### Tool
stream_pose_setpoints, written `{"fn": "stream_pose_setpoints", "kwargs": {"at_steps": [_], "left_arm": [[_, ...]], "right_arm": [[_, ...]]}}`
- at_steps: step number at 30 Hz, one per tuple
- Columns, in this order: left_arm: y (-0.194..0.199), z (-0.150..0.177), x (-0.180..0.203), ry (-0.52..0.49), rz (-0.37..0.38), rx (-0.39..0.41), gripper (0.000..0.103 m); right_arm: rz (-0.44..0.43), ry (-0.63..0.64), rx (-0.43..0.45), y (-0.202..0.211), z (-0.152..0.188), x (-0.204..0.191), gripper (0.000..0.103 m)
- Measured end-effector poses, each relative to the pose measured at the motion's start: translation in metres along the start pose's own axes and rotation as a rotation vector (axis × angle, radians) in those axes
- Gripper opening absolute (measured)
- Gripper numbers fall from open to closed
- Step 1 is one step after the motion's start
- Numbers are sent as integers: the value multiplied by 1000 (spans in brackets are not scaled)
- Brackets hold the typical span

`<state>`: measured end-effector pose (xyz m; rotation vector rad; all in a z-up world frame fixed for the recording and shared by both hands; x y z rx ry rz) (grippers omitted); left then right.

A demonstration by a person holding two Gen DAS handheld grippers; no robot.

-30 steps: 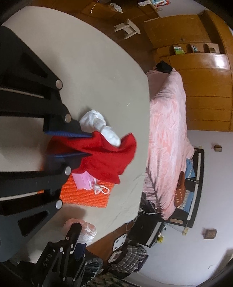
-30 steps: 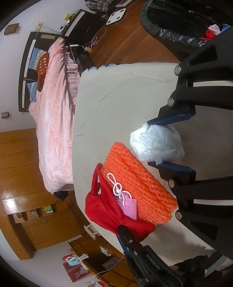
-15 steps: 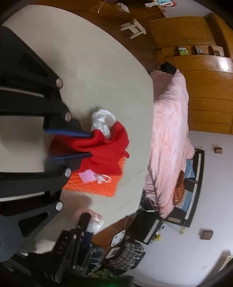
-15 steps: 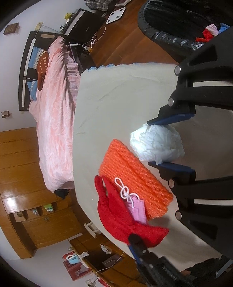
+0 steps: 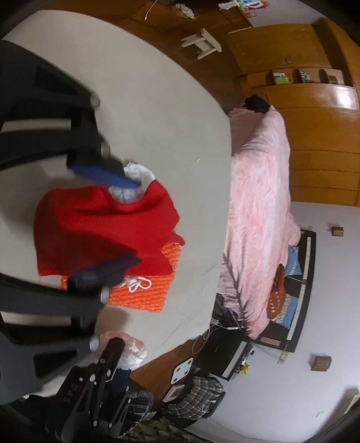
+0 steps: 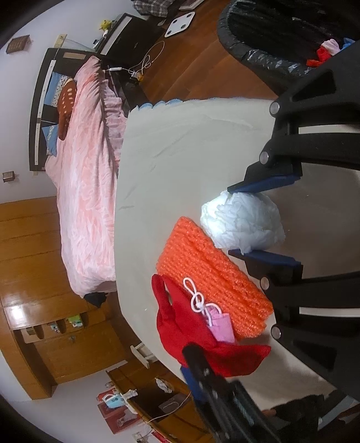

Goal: Collect trash
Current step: 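Grasp the red cloth with the left tool while the right tool holds the tissue, then lift the red cloth and white tissue and carry both over the trash bin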

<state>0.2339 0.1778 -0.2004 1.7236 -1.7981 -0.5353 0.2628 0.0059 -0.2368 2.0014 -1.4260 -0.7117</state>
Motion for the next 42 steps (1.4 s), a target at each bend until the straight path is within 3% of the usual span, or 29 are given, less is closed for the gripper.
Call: {"fn": "stream_pose_setpoints", "kwargs": {"at_steps": [2,5,16,20,23,25,26,27,31,33,35,37,42], "left_arm": [[-5,0,-1,-6,-2,-7,19],[-4,-1,-1,-11,1,5,13],[33,-29,8,8,30,111,3],[36,-34,13,3,38,111,1],[27,-24,11,10,25,66,4],[21,-18,7,22,19,43,18],[18,-15,5,34,8,30,38],[15,-11,2,46,-1,22,47],[2,-2,-2,58,2,-13,46],[-2,-1,-3,47,4,-21,23],[-4,-1,-3,31,7,-20,16],[-3,-4,-5,25,6,-7,2],[15,-17,-6,50,19,50,1]], "right_arm": [[-1,6,2,1,0,-1,39],[-4,13,5,3,0,-2,39],[-25,15,61,24,-19,-7,39],[-33,17,78,30,-24,-8,39],[-35,16,70,29,-22,-8,39],[-35,18,64,27,-19,-8,39],[-36,19,60,25,-17,-8,39],[-36,18,55,24,-16,-8,39],[-34,16,45,19,-13,-7,39],[-34,12,41,18,-12,-5,39],[-34,12,41,18,-13,-5,39],[-35,14,40,18,-13,-5,39],[-38,12,48,21,-15,-4,39]]}}
Point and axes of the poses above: each gripper's, at about its wrist camera, not at the fingertips, and y roughly against the way its jaws point, x to its right, z to its underside, the point moved 7 cm from there along -y, roughly the way its jaws point, and after that the axes turned 5 degrees about z, right-handed, at the moved point
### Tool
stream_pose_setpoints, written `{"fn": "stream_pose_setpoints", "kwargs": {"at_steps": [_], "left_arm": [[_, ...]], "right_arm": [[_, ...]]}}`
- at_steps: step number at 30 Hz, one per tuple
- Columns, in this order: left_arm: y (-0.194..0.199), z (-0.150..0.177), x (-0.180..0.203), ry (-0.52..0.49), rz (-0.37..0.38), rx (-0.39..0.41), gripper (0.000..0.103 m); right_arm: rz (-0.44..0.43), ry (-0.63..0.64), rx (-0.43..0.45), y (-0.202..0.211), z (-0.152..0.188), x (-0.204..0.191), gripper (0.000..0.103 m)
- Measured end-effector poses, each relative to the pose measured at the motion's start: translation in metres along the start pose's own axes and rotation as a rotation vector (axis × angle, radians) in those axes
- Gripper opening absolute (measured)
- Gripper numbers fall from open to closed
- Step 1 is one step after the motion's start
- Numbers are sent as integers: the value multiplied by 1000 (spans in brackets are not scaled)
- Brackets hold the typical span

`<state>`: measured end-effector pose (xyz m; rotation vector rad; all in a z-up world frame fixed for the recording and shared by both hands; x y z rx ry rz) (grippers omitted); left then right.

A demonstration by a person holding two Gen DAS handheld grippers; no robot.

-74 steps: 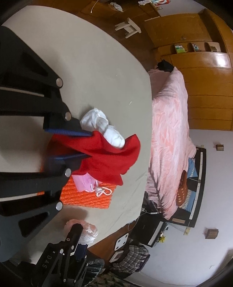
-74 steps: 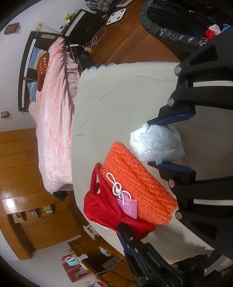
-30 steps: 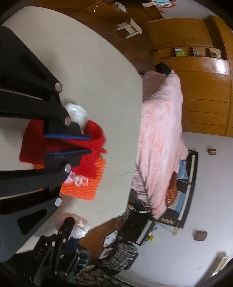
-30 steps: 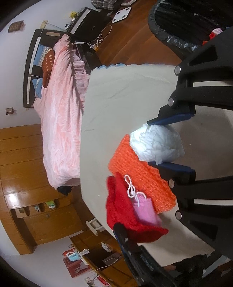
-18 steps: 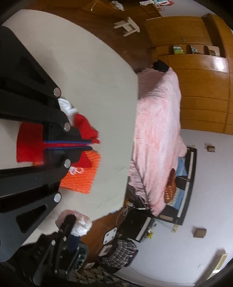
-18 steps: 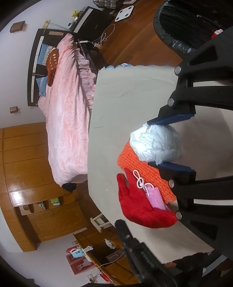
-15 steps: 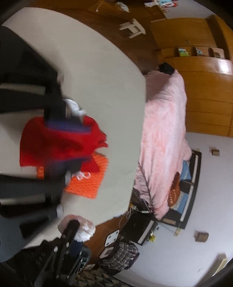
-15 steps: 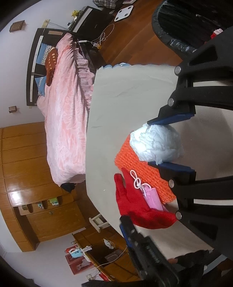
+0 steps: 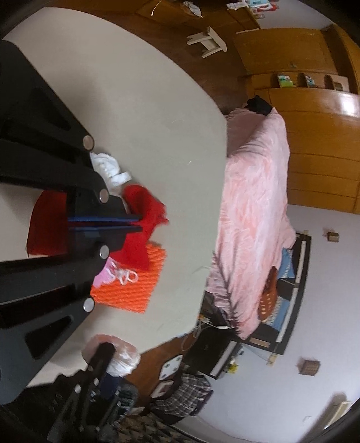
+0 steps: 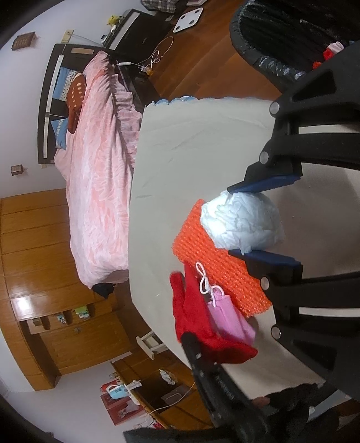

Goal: Collect trash
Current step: 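Lift the red cloth and white tissue and carry both over the trash bin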

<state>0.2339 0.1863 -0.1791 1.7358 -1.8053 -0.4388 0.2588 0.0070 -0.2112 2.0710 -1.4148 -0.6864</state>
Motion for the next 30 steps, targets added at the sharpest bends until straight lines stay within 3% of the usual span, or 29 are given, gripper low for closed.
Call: {"fn": "stream_pose_setpoints", "kwargs": {"at_steps": [8,13,21,30], "left_arm": [[41,-27,19,-12,40,99,1],[56,-32,36,-29,60,111,1],[73,-20,76,-65,103,104,1],[91,7,134,-110,153,100,1]], "right_arm": [[-12,-10,50,21,-13,-1,39],[-16,-17,90,43,-22,2,39],[-4,-33,137,84,-31,20,39],[44,-62,150,129,-11,53,39]]}}
Point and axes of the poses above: each gripper's, at about its wrist camera, not at the fingertips, and y roughly against the way its jaws point, x to its right, z to its underside, the point moved 7 cm from there along -y, roughly the way its jaws point, and after that the axes turned 5 degrees about z, right-handed, at the moved point
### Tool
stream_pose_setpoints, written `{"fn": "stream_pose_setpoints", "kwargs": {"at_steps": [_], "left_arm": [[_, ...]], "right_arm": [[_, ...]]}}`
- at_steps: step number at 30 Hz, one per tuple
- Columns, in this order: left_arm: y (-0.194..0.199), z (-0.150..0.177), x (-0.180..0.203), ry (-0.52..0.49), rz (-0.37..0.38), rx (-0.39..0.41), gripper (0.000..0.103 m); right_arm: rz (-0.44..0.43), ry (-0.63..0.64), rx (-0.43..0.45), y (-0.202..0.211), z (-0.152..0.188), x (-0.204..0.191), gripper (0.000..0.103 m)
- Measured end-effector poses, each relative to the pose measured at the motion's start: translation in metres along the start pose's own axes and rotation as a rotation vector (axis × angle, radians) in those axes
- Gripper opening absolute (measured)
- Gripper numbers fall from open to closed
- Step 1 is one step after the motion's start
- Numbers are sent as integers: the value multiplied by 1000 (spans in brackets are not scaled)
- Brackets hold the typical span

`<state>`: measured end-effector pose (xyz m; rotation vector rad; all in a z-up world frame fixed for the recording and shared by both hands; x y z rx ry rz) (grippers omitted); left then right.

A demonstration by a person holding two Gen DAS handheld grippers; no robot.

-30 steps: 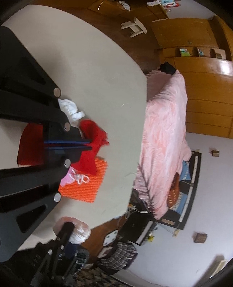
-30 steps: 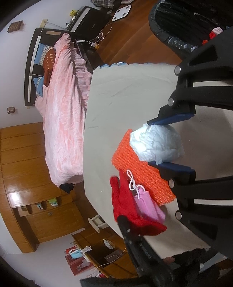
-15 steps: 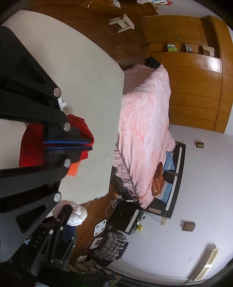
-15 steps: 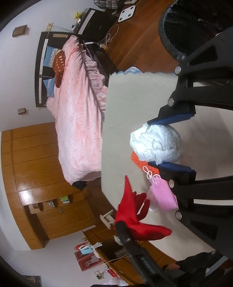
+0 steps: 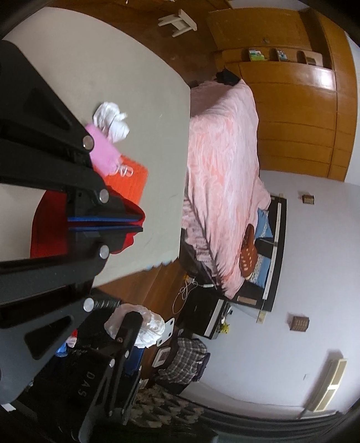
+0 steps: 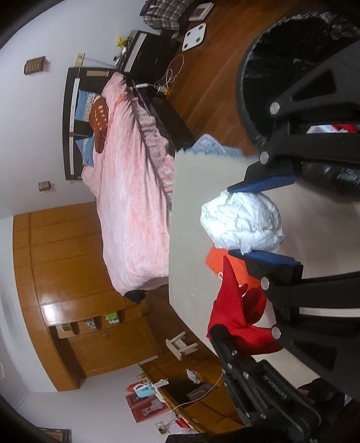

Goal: Collect trash
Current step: 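Lift the red cloth and white tissue and carry both over the trash bin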

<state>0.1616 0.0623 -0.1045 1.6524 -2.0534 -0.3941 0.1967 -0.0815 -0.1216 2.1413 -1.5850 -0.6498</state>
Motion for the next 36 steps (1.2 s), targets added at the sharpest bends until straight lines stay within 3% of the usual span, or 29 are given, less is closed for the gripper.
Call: {"fn": "stream_pose_setpoints", "kwargs": {"at_steps": [18,36], "left_arm": [[5,21,95,-86,144,-25,1],[-6,14,161,-142,252,-15,1]], "right_arm": [[134,-87,46,76,23,79,39],[229,-136,87,111,35,130,39]]}}
Point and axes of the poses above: each gripper's, at about its wrist camera, not at the fingertips, and y roughly against the way its jaws point, x to its right, z to its underside, the point moved 7 cm from there along -y, roughly the way its jaws point, and after that the axes turned 5 degrees about z, right-handed, at the moved point
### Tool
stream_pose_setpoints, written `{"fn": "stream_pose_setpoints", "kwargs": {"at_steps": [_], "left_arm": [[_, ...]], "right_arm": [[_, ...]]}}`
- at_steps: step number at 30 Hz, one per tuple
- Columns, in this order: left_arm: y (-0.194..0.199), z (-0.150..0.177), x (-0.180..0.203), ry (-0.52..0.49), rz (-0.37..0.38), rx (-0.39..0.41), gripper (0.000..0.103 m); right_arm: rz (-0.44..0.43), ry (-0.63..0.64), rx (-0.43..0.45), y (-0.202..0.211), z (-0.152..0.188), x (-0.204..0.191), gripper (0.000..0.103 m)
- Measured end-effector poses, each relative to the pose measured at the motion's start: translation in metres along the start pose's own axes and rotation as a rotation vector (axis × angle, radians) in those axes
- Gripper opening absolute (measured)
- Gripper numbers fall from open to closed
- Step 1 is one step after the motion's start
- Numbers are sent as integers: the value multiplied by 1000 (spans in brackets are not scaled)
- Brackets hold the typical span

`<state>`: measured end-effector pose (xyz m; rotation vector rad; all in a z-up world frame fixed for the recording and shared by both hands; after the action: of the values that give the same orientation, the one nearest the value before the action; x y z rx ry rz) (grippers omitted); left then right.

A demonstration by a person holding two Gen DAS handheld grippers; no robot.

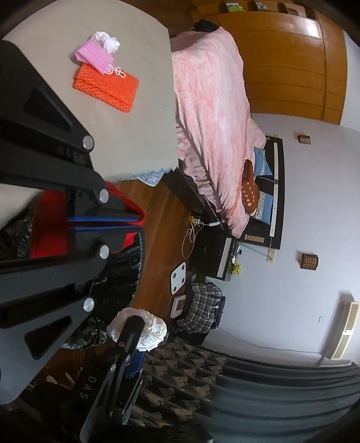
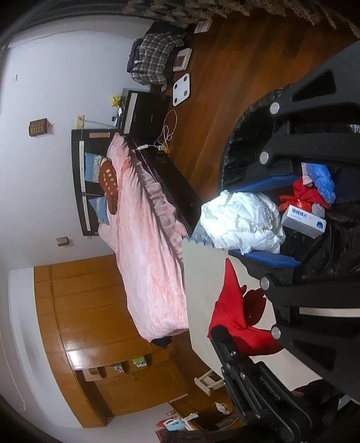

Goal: Collect trash
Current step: 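Lift the red cloth and white tissue and carry both over the trash bin, then open both tools to drop the red cloth and tissue into the bin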

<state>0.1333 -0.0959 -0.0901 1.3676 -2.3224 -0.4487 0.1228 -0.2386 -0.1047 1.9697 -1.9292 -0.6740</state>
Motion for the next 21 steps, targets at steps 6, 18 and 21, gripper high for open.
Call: {"fn": "stream_pose_setpoints", "kwargs": {"at_steps": [6,18,21], "left_arm": [[-15,-6,17,-19,25,-1,1],[-52,-6,51,-45,93,-26,2],[-62,-1,56,-48,110,-45,2]], "right_arm": [[28,-14,4,0,1,18,39],[85,-45,-8,-8,7,59,39],[94,-59,-22,-13,11,71,41]]}}
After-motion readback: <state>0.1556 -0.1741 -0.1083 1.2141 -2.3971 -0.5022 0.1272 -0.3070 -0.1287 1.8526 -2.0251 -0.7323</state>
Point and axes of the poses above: each gripper's, at about its wrist camera, not at the fingertips, and y roughly against the way its jaws point, x to its right, z to its underside, the point moved 7 cm from there along -y, roughly the way its jaws point, and after that the axes turned 5 degrees about z, right-handed, at the moved point
